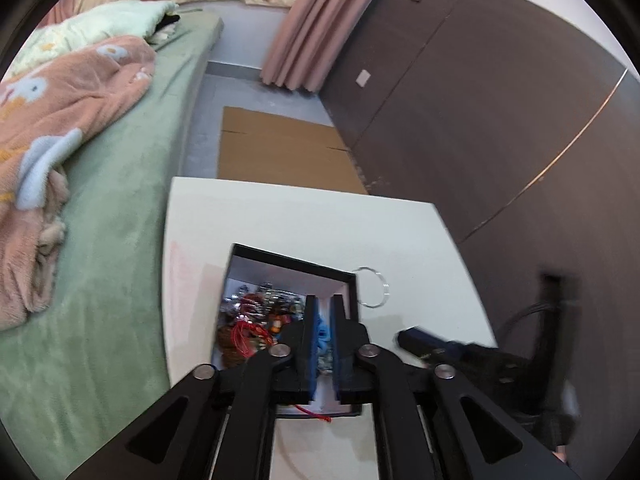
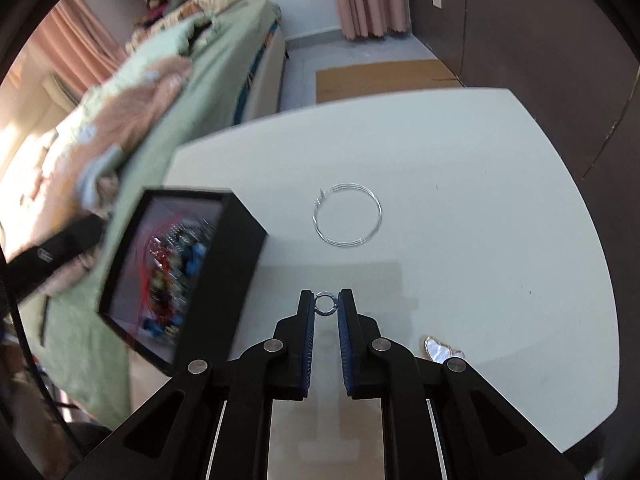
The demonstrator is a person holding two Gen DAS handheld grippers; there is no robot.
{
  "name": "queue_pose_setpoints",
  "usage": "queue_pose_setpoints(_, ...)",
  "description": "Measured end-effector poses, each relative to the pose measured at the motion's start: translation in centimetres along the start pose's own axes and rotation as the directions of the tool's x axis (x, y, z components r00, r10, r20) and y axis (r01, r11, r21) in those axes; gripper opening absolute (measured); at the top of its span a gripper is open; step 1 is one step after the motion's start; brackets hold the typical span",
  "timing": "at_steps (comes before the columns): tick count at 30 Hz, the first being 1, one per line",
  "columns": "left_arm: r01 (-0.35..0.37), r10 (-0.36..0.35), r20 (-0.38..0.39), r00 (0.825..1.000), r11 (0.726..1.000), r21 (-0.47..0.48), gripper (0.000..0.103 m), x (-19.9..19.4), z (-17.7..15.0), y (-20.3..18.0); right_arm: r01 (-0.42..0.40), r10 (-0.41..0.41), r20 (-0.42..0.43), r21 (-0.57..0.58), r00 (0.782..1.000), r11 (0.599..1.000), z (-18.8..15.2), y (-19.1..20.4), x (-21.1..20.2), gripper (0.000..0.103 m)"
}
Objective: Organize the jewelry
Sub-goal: 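Drop the red bracelet into the box with left while right grasps the silver ring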
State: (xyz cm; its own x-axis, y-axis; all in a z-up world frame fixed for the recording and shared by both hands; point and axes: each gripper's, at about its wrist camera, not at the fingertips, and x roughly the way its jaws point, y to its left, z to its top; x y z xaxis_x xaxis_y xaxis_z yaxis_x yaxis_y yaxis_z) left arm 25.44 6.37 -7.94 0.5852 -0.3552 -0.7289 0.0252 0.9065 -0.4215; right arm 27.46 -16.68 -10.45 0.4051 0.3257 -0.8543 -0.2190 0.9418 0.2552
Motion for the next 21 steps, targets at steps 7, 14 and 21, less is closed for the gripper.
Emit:
queue_pose_setpoints(7,-0.045,0.046,0.062,0.997,0.999,-0.010,0.057,-1.6,0.2,1.3,-0.149,0.148,0.100,0.002,0.984,0.989,1.6,1.2,-1.9,0.013)
queue_pose_setpoints(14,-0.054,0.061,0.082,0.995,0.996,-0.076,0.057,-2.7,0.7,3.5,-0.269,0.269,0.137,-0.019,0.953,0.963,2.6,3.9,-1.8,0.013)
queue_pose_setpoints(21,-0.080,0.086,0.113,0.990,0.995,-0.063,0.057,-3.7,0.6,3.3,-0.313,0.309,0.156,0.003,0.938,0.950,3.0,5.2,-0.8,0.022)
